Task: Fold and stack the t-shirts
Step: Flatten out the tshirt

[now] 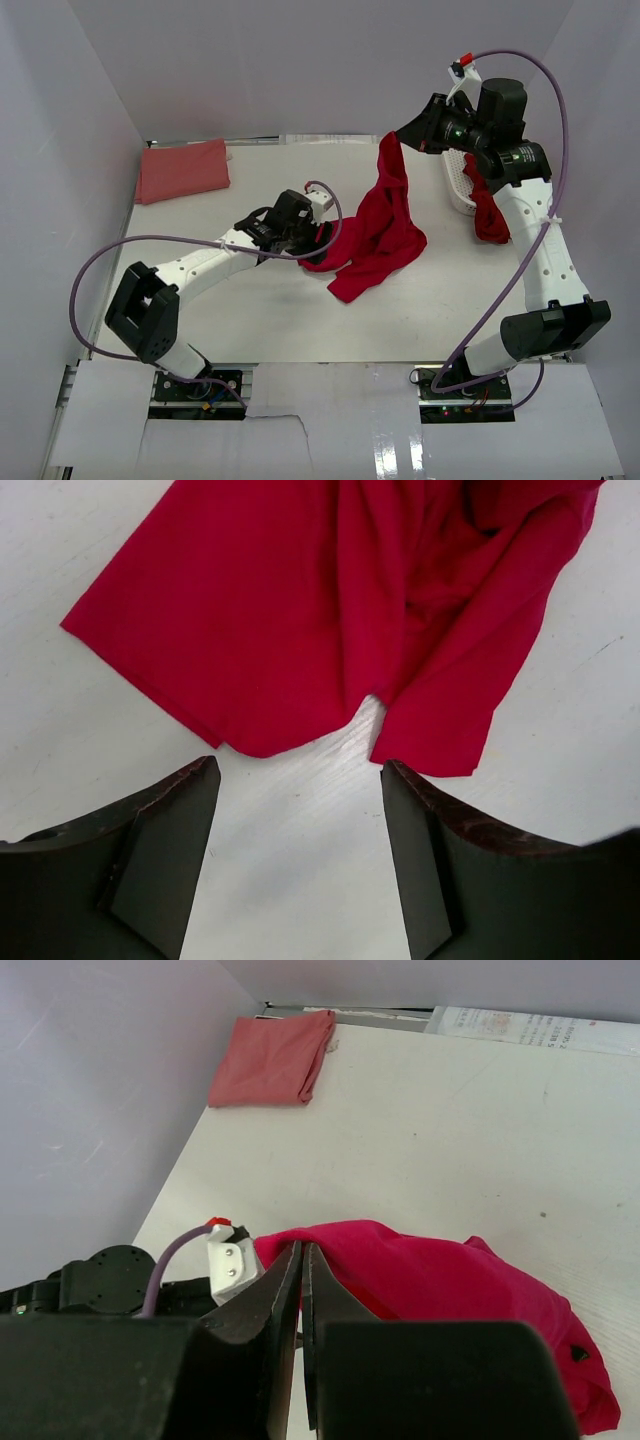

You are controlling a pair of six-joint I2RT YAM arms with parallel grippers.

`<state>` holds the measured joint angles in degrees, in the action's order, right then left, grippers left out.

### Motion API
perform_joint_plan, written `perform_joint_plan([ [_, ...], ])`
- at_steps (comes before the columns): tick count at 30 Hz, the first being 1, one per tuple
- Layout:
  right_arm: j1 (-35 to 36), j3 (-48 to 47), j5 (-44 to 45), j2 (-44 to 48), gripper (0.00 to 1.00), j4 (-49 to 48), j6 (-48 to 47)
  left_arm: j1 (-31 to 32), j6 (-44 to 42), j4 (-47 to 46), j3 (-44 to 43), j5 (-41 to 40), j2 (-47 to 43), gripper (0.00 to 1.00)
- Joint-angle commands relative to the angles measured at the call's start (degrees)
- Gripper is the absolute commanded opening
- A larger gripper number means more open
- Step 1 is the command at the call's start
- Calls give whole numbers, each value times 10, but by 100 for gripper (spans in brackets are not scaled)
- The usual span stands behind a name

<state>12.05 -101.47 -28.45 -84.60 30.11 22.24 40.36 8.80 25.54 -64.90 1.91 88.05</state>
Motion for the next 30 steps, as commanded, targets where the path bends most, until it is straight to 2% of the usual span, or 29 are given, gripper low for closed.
perform_joint_plan([
  [1, -2, -8, -15, 18, 8, -19, -6, 2, -44, -85, 28, 41, 8, 77],
  [8, -1, -3, -19, 24, 8, -22, -6, 2, -84, -93, 7, 122, 77, 78],
  [14, -2, 8, -18, 27, 8, -25, -7, 2, -85, -74, -15, 136, 121, 74],
  [17, -2, 20, -22, 31, 8, -31, -5, 2, -102, -52, -48, 106, 154, 48],
  [18, -2, 22, -23, 33, 8, -34, -3, 2, -103, -42, -77, 99, 177, 27],
  [20, -2, 32, -27, 35, 8, -38, -2, 2, -94, -11, -111, 77, 197, 4],
  [21, -2, 35, -28, 36, 8, -39, -2, 2, -92, 5, -150, 64, 213, 0],
  [24, -2, 47, -26, 42, 8, -33, -6, 2, -46, 70, -206, 7, 215, 0],
  [26, -2, 58, -19, 49, 8, -21, -18, 2, -21, 106, -238, -42, 181, 0],
  [28, -2, 65, -7, 51, 8, -8, -32, 2, 13, 119, -246, -60, 122, 0],
  [30, -3, 81, 2, 60, 8, -4, -37, 2, 41, 129, -241, -116, 72, 0],
])
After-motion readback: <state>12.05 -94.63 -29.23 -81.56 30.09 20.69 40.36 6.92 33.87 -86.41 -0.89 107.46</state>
